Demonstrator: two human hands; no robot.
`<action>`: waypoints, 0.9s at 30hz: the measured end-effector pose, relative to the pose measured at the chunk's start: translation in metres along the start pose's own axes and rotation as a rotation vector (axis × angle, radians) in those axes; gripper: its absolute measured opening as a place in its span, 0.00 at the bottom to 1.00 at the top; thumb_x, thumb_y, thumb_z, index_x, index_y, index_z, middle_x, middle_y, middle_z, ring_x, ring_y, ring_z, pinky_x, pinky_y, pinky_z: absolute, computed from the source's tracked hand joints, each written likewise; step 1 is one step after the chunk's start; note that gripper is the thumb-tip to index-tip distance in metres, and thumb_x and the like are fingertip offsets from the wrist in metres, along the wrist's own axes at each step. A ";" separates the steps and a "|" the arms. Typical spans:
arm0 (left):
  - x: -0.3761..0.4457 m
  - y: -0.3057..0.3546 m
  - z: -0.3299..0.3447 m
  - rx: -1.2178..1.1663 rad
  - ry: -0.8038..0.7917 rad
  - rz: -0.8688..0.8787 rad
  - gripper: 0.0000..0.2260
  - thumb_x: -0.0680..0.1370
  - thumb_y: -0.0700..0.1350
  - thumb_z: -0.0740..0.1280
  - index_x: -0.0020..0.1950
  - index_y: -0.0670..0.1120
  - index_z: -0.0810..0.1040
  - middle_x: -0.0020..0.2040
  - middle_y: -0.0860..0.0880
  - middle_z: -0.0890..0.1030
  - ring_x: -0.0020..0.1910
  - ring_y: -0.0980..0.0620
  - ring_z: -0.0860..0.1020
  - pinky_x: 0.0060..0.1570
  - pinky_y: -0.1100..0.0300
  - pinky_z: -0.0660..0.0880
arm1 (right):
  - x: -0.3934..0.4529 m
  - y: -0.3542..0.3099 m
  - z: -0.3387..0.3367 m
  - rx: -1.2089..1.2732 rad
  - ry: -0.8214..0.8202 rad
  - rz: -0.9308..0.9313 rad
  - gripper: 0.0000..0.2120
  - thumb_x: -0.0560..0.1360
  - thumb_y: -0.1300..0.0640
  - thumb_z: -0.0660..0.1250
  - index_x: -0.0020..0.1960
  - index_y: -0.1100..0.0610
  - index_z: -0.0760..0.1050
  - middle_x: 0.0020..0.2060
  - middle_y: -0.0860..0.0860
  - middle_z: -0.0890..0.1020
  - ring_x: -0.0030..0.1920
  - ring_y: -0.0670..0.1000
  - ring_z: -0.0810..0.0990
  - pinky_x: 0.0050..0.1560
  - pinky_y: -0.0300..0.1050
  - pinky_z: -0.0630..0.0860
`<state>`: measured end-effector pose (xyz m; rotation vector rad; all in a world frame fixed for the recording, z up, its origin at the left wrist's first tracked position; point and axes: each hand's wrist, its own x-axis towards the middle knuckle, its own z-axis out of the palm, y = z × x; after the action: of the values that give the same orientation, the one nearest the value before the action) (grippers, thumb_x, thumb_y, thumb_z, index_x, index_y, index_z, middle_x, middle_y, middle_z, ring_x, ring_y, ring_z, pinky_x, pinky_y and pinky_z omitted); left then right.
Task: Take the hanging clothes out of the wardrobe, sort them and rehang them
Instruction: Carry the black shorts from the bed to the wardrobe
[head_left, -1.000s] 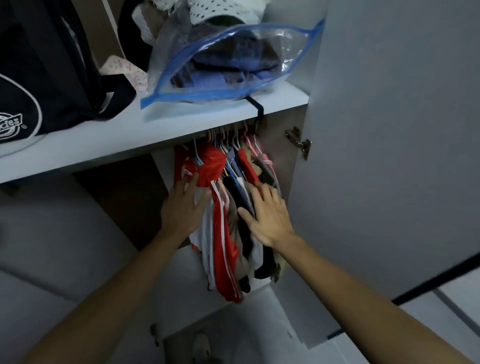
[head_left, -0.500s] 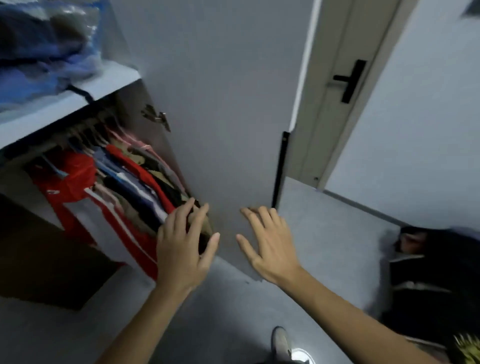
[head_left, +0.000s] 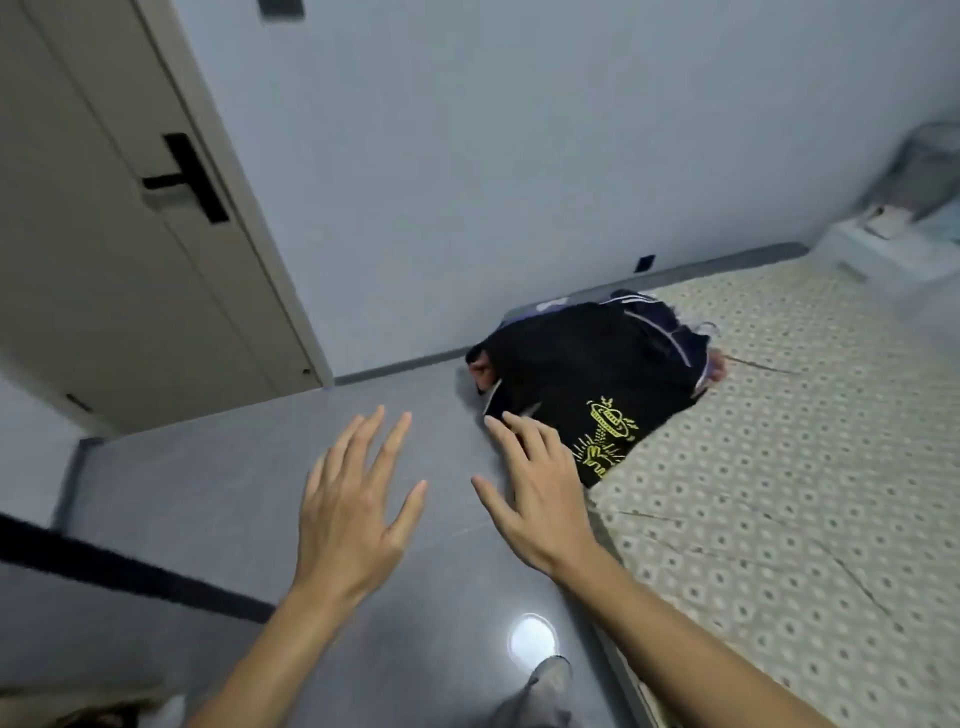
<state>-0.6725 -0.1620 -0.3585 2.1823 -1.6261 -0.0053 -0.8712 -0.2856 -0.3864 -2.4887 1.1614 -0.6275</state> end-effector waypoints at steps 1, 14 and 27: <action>0.020 0.012 0.014 -0.007 -0.014 0.030 0.31 0.82 0.63 0.57 0.84 0.57 0.58 0.83 0.51 0.62 0.81 0.47 0.60 0.75 0.45 0.60 | 0.004 0.022 -0.008 0.005 0.025 0.044 0.30 0.82 0.36 0.59 0.80 0.49 0.64 0.75 0.47 0.68 0.75 0.51 0.65 0.72 0.53 0.67; 0.242 0.169 0.157 -0.069 -0.164 0.321 0.30 0.83 0.64 0.54 0.84 0.57 0.59 0.82 0.51 0.64 0.81 0.48 0.61 0.75 0.45 0.63 | 0.053 0.269 -0.098 -0.074 0.203 0.448 0.30 0.82 0.36 0.58 0.80 0.47 0.64 0.74 0.45 0.69 0.75 0.49 0.65 0.74 0.52 0.66; 0.513 0.200 0.351 -0.093 -0.349 0.433 0.29 0.83 0.64 0.52 0.82 0.53 0.63 0.77 0.49 0.71 0.76 0.46 0.68 0.70 0.42 0.71 | 0.212 0.474 -0.059 -0.089 0.226 0.793 0.29 0.80 0.37 0.56 0.78 0.49 0.65 0.69 0.46 0.72 0.69 0.52 0.70 0.66 0.55 0.73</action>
<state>-0.7795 -0.7923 -0.4900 1.7907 -2.2141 -0.3444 -1.0827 -0.7496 -0.5007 -1.7931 2.1131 -0.6241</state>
